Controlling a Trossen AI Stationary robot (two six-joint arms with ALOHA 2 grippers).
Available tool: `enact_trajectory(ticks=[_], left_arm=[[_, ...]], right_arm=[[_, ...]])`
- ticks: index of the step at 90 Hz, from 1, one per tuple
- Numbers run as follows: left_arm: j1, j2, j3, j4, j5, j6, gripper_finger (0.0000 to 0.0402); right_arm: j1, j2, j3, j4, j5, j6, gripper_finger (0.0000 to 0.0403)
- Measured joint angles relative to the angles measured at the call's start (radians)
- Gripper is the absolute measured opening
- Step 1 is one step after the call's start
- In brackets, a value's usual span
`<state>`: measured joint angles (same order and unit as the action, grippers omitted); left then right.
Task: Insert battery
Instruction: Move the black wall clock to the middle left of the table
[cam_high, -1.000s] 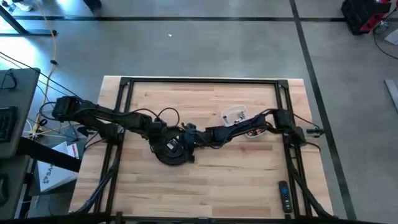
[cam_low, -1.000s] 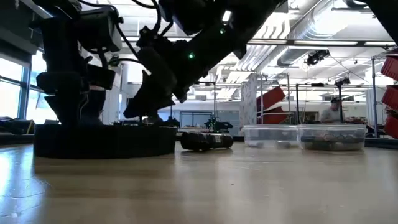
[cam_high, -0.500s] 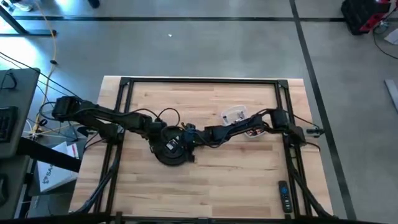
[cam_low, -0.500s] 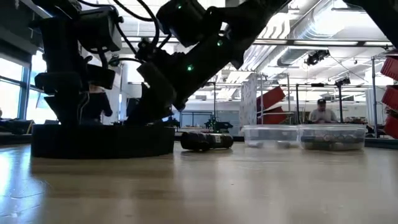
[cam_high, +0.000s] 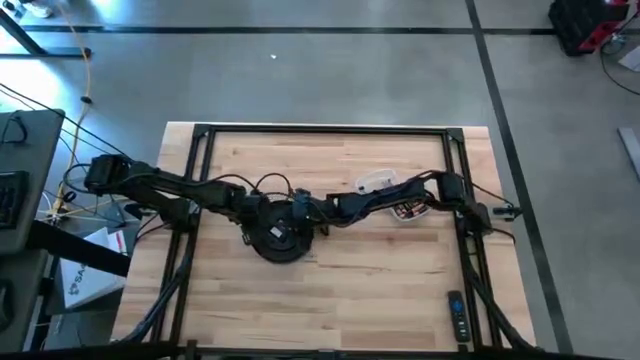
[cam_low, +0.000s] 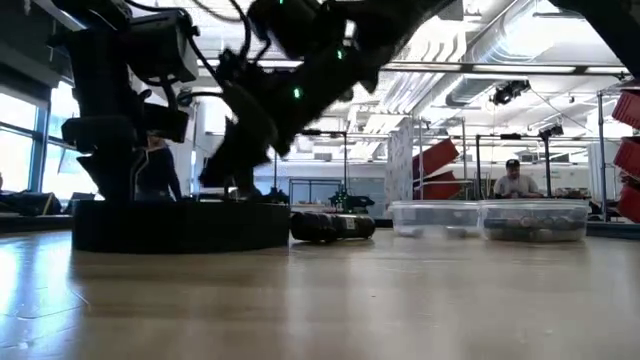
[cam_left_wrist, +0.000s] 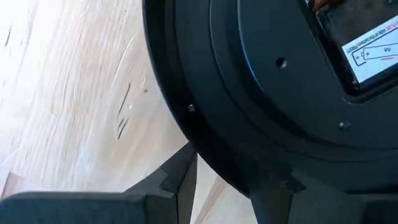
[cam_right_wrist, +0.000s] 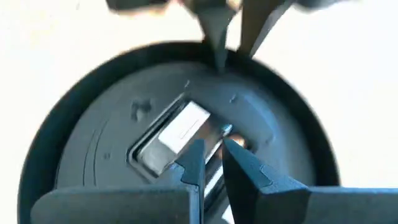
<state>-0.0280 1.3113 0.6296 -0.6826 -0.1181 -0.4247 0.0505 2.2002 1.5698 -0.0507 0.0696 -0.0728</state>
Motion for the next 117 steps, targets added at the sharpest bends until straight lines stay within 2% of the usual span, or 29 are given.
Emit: enact_trajectory(ticks=[27, 54, 71, 82, 89, 101, 117], left_arm=[[0.0, 0.0, 0.0, -0.005, 0.0, 0.0, 0.0106], [0.0, -0.001, 0.0, -0.014, -0.015, 0.01, 0.0106], [0.0, -0.031, -0.002, -0.008, -0.036, 0.026, 0.0106], [0.0, -0.095, -0.002, -0.007, -0.076, 0.026, 0.0106], [-0.006, -0.151, -0.002, -0.007, -0.084, 0.025, 0.0106], [-0.056, -0.255, -0.003, 0.035, -0.134, 0.016, 0.0106], [-0.212, -0.343, -0.043, 0.247, -0.154, 0.063, 0.0106]], right_arm=[[0.002, 0.013, -0.001, -0.096, 0.039, 0.004, 0.0022], [0.007, 0.052, 0.002, -0.073, 0.037, 0.019, 0.0022], [0.036, -0.006, -0.006, -0.079, 0.039, -0.1, 0.0023], [0.074, -0.043, -0.001, -0.059, 0.027, -0.212, 0.0023], [0.099, -0.042, -0.002, -0.065, 0.026, -0.225, 0.0024], [0.131, -0.038, -0.004, -0.068, 0.026, -0.209, 0.0049], [0.177, -0.04, -0.004, -0.063, 0.031, -0.11, 0.0112]])
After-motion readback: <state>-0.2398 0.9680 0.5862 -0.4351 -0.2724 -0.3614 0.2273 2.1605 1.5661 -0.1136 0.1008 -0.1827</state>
